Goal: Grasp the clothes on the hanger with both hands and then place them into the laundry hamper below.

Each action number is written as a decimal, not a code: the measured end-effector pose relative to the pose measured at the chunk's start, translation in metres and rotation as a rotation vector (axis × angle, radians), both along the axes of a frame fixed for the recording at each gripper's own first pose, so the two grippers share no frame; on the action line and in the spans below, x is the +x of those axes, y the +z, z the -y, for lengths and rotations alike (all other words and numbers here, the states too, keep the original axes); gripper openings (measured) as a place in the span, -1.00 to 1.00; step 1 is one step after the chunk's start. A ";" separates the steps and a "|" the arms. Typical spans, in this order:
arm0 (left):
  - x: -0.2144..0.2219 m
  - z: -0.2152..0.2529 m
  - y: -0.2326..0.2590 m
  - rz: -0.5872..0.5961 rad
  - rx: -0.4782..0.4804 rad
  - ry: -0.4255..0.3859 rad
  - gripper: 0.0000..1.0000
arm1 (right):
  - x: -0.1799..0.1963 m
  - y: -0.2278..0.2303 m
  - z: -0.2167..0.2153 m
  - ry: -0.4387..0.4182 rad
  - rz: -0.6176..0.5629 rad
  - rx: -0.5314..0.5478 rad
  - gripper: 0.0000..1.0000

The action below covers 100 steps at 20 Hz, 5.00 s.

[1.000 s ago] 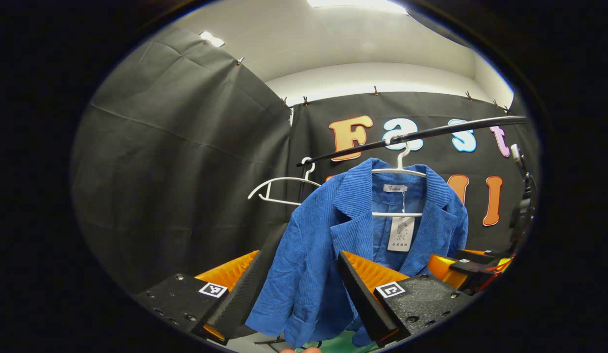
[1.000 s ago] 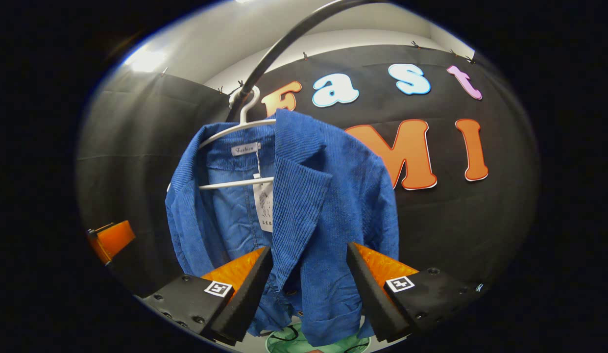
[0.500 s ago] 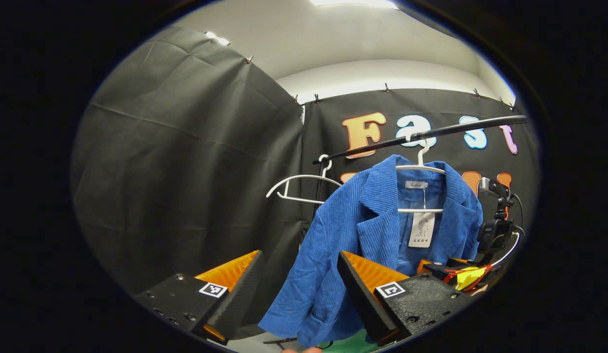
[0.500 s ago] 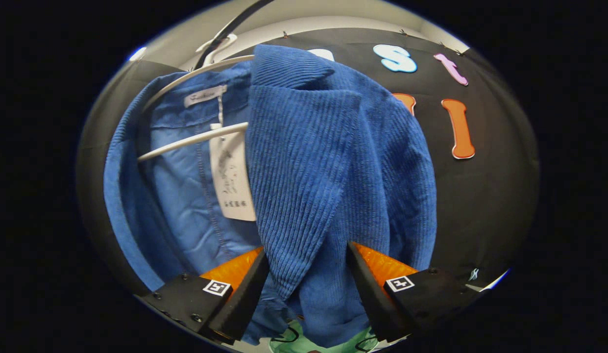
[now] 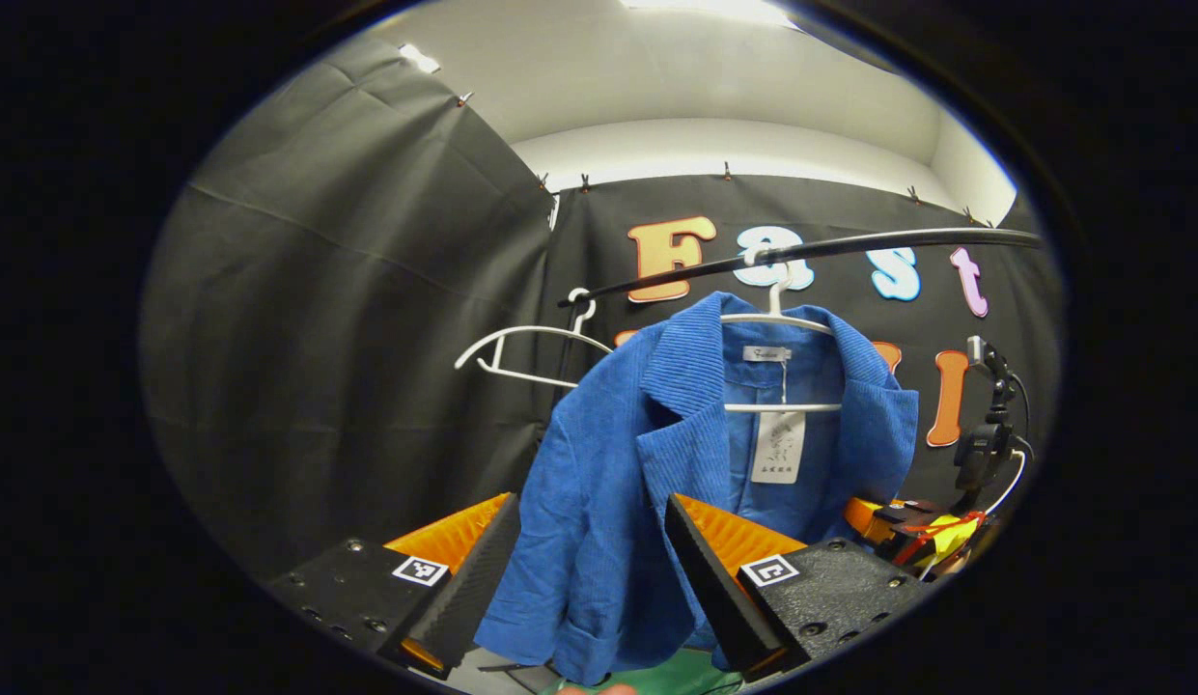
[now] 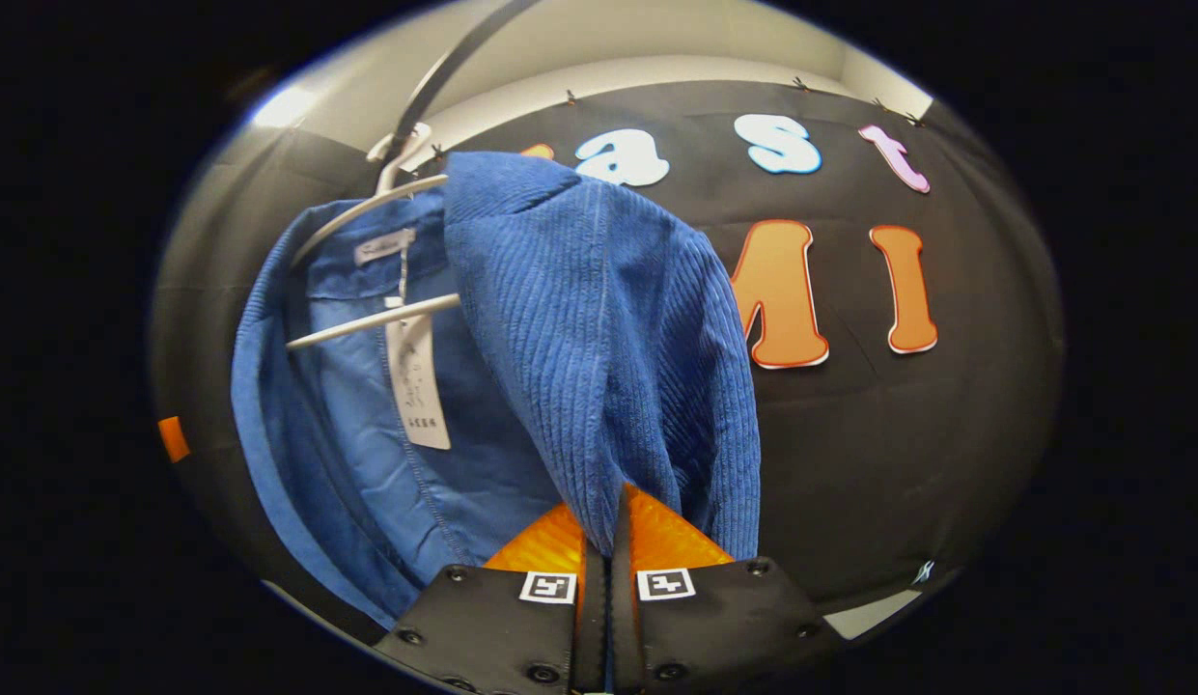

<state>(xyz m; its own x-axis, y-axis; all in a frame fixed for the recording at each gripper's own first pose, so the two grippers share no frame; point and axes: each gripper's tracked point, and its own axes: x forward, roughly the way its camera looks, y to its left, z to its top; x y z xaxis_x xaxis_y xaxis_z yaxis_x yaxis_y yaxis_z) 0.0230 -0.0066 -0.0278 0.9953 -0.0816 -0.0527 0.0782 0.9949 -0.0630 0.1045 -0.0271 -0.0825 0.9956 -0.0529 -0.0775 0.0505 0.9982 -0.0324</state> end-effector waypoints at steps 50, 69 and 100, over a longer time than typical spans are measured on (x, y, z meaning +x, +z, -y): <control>0.218 -0.115 -0.030 0.028 0.111 0.109 -0.84 | -0.065 0.138 0.078 -0.495 0.389 -0.114 -0.80; 0.133 -0.059 -0.067 -0.020 0.213 0.034 -0.84 | -0.027 0.059 0.111 -0.333 0.172 -0.176 -0.81; -0.042 0.083 -0.392 -1.024 0.038 -0.311 -0.70 | -0.108 -0.349 -0.013 0.012 -0.990 0.270 -0.79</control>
<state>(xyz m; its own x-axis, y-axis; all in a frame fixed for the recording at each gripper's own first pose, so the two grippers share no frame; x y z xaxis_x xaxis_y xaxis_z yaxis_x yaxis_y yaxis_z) -0.0194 -0.0893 -0.4202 0.4113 -0.3051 -0.8589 0.2564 0.9430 -0.2122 -0.0033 -0.0141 -0.4311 0.4787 0.0982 -0.8725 0.1129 0.9786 0.1721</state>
